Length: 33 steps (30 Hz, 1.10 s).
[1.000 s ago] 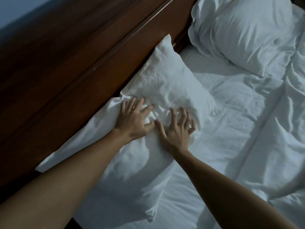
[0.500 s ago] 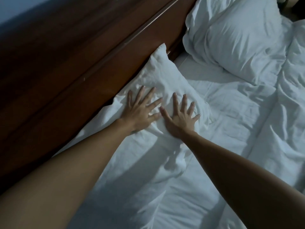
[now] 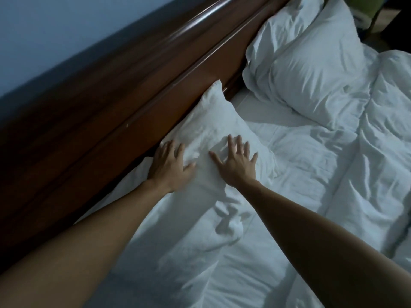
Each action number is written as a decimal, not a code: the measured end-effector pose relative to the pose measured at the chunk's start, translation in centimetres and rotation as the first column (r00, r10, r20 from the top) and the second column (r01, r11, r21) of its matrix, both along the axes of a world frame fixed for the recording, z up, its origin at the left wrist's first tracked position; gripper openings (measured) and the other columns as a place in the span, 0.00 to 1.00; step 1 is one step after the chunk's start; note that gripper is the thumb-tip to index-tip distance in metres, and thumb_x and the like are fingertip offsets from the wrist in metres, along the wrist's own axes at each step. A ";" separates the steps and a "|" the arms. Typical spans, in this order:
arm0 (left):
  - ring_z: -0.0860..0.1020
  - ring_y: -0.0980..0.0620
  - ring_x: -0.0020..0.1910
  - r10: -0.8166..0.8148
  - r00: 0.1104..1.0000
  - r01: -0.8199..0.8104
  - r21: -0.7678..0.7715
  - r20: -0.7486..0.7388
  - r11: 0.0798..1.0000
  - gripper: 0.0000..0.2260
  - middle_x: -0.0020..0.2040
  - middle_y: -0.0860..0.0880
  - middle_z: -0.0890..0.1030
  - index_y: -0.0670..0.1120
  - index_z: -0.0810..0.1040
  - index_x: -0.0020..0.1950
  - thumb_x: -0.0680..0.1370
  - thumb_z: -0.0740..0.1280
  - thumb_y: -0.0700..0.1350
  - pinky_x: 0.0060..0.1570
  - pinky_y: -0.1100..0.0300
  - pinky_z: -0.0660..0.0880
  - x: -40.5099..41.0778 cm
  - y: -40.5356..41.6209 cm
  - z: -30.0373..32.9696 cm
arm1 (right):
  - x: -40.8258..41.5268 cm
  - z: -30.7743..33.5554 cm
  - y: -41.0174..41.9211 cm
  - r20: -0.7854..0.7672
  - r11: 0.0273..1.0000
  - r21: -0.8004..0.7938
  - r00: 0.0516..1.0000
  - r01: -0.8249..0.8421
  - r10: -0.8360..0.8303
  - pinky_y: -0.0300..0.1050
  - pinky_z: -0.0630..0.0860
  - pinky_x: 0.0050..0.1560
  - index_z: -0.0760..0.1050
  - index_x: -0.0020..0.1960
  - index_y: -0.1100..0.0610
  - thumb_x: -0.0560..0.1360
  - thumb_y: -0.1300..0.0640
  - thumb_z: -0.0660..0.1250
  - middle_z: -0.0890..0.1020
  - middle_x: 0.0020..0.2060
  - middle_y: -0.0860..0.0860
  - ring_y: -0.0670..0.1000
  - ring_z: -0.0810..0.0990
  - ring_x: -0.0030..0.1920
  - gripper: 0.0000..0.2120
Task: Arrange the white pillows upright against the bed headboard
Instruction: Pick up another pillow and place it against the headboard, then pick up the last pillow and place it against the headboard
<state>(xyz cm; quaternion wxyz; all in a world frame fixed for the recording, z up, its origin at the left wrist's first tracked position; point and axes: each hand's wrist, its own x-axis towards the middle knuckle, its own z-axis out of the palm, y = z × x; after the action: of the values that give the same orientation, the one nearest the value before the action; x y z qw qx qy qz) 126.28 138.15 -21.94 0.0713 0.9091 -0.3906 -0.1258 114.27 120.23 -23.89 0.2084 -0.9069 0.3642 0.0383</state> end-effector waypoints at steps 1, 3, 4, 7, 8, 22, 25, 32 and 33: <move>0.65 0.38 0.76 -0.059 0.997 0.060 -0.030 0.041 0.998 0.31 0.77 0.38 0.67 0.43 0.68 0.77 0.79 0.57 0.61 0.75 0.42 0.60 -0.7 -0.9 0.9 | -0.9 0.6 -0.4 0.020 1.000 -0.017 1.000 0.018 -0.018 0.68 0.45 0.77 0.46 0.82 0.48 0.75 0.23 0.43 0.49 0.82 0.54 0.61 0.47 0.81 0.44; 0.76 0.39 0.65 -0.186 0.977 0.195 -0.089 0.103 0.977 0.24 0.67 0.41 0.78 0.43 0.78 0.67 0.78 0.61 0.56 0.65 0.46 0.70 -2.5 -3.2 2.8 | -3.2 2.0 -1.3 0.074 0.996 -0.087 0.997 0.035 -0.029 0.63 0.54 0.77 0.59 0.79 0.51 0.78 0.28 0.48 0.62 0.79 0.55 0.60 0.58 0.79 0.39; 0.79 0.41 0.60 -0.225 0.969 0.236 -0.110 0.102 0.965 0.21 0.62 0.43 0.81 0.44 0.80 0.63 0.78 0.61 0.55 0.60 0.48 0.72 -3.7 -4.4 3.9 | -4.7 2.8 -1.9 0.103 0.991 -0.130 0.995 0.030 -0.017 0.60 0.60 0.75 0.66 0.76 0.52 0.79 0.31 0.51 0.69 0.76 0.55 0.59 0.64 0.76 0.34; 0.82 0.44 0.53 -0.300 0.951 0.309 -0.182 0.076 0.934 0.19 0.58 0.46 0.84 0.45 0.81 0.62 0.80 0.61 0.55 0.55 0.50 0.76 -7.9 -8.5 7.5 | -10.1 6.0 -3.9 0.165 0.978 -0.196 0.986 0.065 -0.033 0.54 0.71 0.63 0.77 0.65 0.53 0.80 0.37 0.59 0.81 0.63 0.52 0.56 0.78 0.64 0.25; 0.82 0.44 0.53 -0.333 0.940 0.342 -0.191 0.078 0.920 0.18 0.59 0.46 0.84 0.45 0.81 0.62 0.81 0.61 0.55 0.55 0.50 0.77 -9.5 -9.8 8.7 | -12.2 7.1 -4.7 0.172 0.975 -0.204 0.983 0.094 -0.059 0.54 0.73 0.60 0.78 0.63 0.53 0.79 0.38 0.60 0.83 0.60 0.52 0.56 0.80 0.60 0.23; 0.82 0.47 0.53 -0.631 0.765 0.592 -0.245 -0.129 0.768 0.19 0.57 0.49 0.84 0.47 0.81 0.62 0.80 0.64 0.58 0.51 0.50 0.78 -43.1 -22.5 15.9 | -53.1 15.3 -12.5 0.189 0.768 -0.123 0.775 0.628 -0.603 0.51 0.79 0.54 0.81 0.59 0.52 0.75 0.38 0.65 0.85 0.57 0.51 0.57 0.82 0.56 0.21; 0.82 0.48 0.52 -0.642 0.748 0.598 -0.247 -0.170 0.762 0.18 0.55 0.50 0.84 0.49 0.80 0.61 0.79 0.64 0.59 0.48 0.52 0.77 -48.9 -25.6 15.0 | -59.8 14.7 -14.3 0.176 0.716 -0.074 0.716 0.694 -0.676 0.52 0.79 0.56 0.80 0.61 0.52 0.75 0.38 0.64 0.84 0.57 0.51 0.56 0.82 0.57 0.23; 0.82 0.47 0.49 -0.596 0.757 0.553 -0.222 -0.268 0.803 0.22 0.52 0.50 0.85 0.50 0.79 0.62 0.76 0.62 0.61 0.51 0.49 0.80 -57.7 -33.9 10.9 | -70.0 10.4 -20.9 0.074 0.597 0.055 0.593 0.801 -0.802 0.50 0.74 0.53 0.76 0.67 0.52 0.75 0.38 0.65 0.83 0.59 0.52 0.57 0.80 0.60 0.26; 0.82 0.48 0.50 -0.592 0.760 0.551 -0.216 -0.270 0.806 0.22 0.52 0.51 0.85 0.50 0.78 0.63 0.77 0.62 0.61 0.51 0.49 0.79 -58.4 -35.2 10.2 | -70.8 9.6 -22.0 0.059 0.579 0.076 0.575 0.812 -0.816 0.50 0.74 0.53 0.75 0.67 0.52 0.75 0.38 0.65 0.83 0.60 0.53 0.57 0.80 0.60 0.27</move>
<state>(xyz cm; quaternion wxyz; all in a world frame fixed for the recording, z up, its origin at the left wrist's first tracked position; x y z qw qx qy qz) 67.91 102.95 -11.78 0.1487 0.7067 -0.6391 -0.2645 43.48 98.19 -14.33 0.2369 -0.6351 0.7291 -0.0940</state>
